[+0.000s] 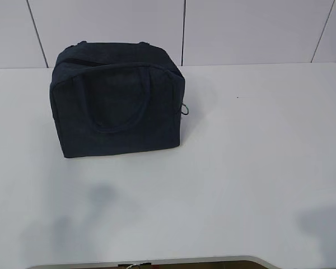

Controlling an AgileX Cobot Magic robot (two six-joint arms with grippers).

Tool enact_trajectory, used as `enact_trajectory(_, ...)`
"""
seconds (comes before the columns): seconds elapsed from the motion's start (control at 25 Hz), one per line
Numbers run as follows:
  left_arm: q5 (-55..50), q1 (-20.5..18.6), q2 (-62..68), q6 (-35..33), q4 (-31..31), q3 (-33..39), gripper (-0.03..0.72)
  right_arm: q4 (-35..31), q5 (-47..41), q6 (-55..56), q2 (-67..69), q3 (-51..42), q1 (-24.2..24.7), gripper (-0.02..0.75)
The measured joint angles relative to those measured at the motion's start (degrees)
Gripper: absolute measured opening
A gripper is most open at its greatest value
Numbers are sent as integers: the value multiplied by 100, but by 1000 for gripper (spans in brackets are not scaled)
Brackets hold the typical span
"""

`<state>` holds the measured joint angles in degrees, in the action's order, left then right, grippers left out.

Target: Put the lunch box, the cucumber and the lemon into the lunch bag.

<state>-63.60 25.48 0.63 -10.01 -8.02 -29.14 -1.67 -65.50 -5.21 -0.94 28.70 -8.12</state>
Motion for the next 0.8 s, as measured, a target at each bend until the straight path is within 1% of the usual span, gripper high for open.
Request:
enact_trajectory(0.32, 0, -1519, 0, 0, 0, 0, 374, 0, 0, 0, 0, 0, 13, 282)
enact_trajectory(0.4, 0, -1907, 0, 0, 0, 0, 368, 0, 0, 0, 0, 0, 113, 282)
enact_trajectory(0.48, 0, -2193, 0, 0, 0, 0, 364, 0, 4, 0, 0, 0, 280, 281)
enact_trajectory(0.6, 0, -2422, 0, 0, 0, 0, 363, 0, 4, 0, 0, 0, 430, 281)
enact_trajectory(0.8, 0, -2446, 0, 0, 0, 0, 362, 0, 4, 0, 0, 0, 451, 281)
